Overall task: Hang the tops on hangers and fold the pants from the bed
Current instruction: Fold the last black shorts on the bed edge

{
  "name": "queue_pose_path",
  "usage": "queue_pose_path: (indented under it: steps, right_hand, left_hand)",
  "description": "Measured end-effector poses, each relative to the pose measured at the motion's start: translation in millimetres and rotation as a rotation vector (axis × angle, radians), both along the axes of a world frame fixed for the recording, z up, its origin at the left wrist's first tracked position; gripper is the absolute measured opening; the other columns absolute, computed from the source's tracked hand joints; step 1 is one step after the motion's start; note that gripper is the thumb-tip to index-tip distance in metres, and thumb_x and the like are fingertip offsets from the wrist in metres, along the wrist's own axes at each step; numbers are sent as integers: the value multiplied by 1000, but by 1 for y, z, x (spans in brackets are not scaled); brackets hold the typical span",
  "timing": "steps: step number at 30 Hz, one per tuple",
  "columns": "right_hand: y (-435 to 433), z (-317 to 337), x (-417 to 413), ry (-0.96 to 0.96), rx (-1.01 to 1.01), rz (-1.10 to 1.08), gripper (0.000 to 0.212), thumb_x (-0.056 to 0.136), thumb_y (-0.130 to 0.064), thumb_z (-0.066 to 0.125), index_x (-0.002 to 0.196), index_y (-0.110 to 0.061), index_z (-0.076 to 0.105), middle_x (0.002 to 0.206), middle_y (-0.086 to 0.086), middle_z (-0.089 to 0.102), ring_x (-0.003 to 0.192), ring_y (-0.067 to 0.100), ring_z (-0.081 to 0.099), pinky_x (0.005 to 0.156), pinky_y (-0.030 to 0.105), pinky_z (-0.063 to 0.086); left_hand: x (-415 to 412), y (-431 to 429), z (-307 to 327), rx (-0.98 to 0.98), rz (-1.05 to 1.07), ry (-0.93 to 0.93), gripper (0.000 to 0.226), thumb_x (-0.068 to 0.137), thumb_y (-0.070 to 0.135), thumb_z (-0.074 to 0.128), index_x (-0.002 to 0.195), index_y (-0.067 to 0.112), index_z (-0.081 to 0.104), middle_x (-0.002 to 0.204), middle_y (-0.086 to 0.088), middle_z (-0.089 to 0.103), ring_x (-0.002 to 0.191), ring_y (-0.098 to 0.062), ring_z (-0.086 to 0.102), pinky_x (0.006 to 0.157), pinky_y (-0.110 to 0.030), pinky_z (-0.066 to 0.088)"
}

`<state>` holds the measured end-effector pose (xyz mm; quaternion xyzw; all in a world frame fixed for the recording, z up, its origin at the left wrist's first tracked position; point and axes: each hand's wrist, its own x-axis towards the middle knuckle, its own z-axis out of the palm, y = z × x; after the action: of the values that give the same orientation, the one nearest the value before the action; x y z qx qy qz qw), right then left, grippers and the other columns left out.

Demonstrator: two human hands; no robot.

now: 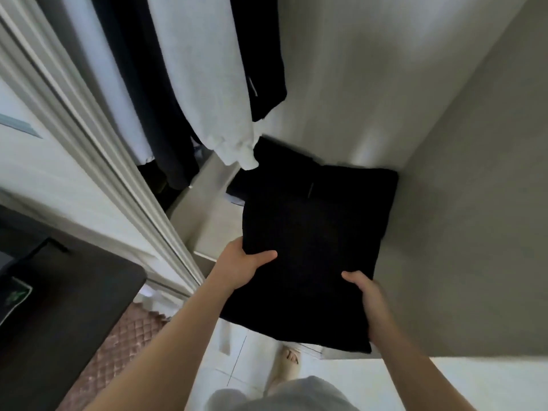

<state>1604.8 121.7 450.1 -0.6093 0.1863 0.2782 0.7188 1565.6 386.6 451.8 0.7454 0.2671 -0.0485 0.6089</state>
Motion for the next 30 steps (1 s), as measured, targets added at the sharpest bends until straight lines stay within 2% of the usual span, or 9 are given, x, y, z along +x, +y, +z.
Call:
queue_pose_path:
  steps: [4,6,8,11,14,19,23,27,30]
  right_hand:
    - [15,-16,40,-17,-14,-58,51,65,-31,76,113,-15,71,103,10,77,92,30,75,73,39,60]
    - [26,-25,58,-22,-20,-76,47,65,-30,76,110,-16,72,101,9,77,91,30,75,73,39,59]
    - [37,-33,74,-22,-22,-90,41,68,-28,75,108,-17,73,99,9,77,90,30,75,69,37,59]
    - [51,-43,98,-7,-21,-126,34,69,-25,75,101,-14,73,89,10,76,81,30,75,59,31,56]
    - [64,-54,132,-10,-17,-149,26,74,-21,75,99,-14,73,87,11,75,78,29,75,57,30,56]
    - [93,-73,204,-35,21,-146,22,85,-12,73,105,-20,71,88,3,77,81,24,75,58,27,56]
    - [118,-92,263,-81,6,-79,21,86,-16,74,105,-24,72,92,-2,77,85,17,75,61,21,56]
    - [152,-116,317,-116,-18,-19,21,88,-19,74,108,-25,69,87,-7,77,83,17,75,61,26,57]
    - [179,-136,348,-150,-96,-5,29,89,-25,73,118,-25,67,97,-4,75,91,20,73,71,29,57]
  left_hand:
    - [51,8,-9,63,-12,34,39,76,43,84,109,35,65,93,22,69,89,-4,68,75,-22,53]
    - [76,14,-16,99,-16,46,47,76,44,83,118,30,66,101,17,70,97,-11,69,88,-32,55]
    - [98,20,-23,137,-32,63,53,77,46,81,123,25,65,106,13,71,100,-14,68,92,-36,54]
    - [129,29,-37,143,-46,75,43,81,39,81,119,24,66,97,16,69,99,-13,69,89,-30,53]
    - [169,43,-56,130,-37,74,33,83,33,82,112,26,67,98,13,72,101,-15,70,91,-30,54]
    - [240,75,-82,142,-51,32,43,83,36,80,122,29,63,99,23,66,100,-8,66,82,-19,48]
    - [298,113,-100,210,-63,11,57,82,39,81,132,18,63,118,3,71,111,-19,66,98,-37,53]
    - [350,152,-113,312,-53,-19,39,79,39,83,114,26,70,97,16,71,99,-13,70,78,-22,52]
    - [382,175,-125,406,-39,-18,42,78,41,83,116,26,69,99,12,70,101,-17,69,87,-31,53]
